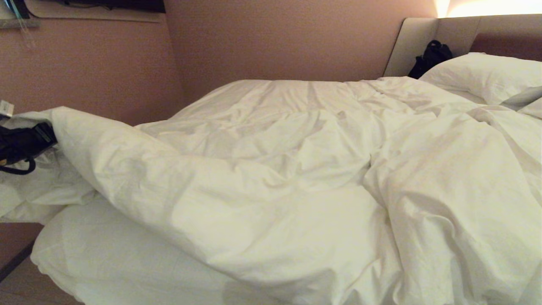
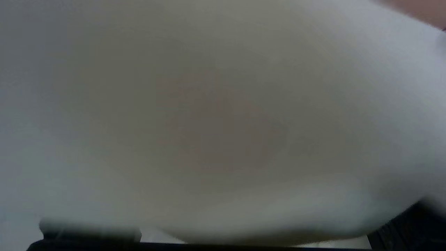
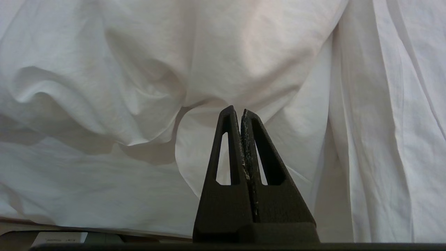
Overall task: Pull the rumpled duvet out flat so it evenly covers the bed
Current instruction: Flatten the corners of the folded blanket
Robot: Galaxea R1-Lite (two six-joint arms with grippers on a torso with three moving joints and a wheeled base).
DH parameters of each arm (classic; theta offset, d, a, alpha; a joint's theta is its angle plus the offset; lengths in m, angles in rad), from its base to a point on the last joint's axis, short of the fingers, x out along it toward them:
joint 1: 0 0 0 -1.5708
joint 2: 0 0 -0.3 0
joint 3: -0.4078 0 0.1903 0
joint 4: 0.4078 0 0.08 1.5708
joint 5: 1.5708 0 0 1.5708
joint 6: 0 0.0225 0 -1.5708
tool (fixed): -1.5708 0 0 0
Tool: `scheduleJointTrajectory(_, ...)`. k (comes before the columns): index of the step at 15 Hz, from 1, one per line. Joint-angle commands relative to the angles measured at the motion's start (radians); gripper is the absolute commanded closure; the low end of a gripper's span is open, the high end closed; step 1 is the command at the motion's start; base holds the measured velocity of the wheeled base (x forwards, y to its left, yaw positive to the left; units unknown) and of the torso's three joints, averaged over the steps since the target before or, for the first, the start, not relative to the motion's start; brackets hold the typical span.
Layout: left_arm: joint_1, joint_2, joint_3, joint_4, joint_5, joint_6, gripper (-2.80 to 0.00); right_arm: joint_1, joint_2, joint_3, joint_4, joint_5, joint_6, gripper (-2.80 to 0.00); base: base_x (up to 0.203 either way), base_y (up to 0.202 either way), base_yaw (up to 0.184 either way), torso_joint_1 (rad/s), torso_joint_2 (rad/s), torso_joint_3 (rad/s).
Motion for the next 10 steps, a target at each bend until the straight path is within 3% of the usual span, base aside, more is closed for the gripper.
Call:
scheduleJointTrajectory(1,-0.015,0.078,-0.022,-0.001,0.014,-0.011,-2.80,0.000,0.000,0.000,0.000,0.000,-0.001,0.00,0.000,0.000,0.000,0.000,0.00,0.000)
scheduleJointTrajectory(10,-0.013,-0.013,0.058,-0.016,0.019,-0.031,-2.80,0.000,0.000,0.000,0.000,0.000,-0.002,0.00,0.000,0.000,0.000,0.000,0.00,0.000)
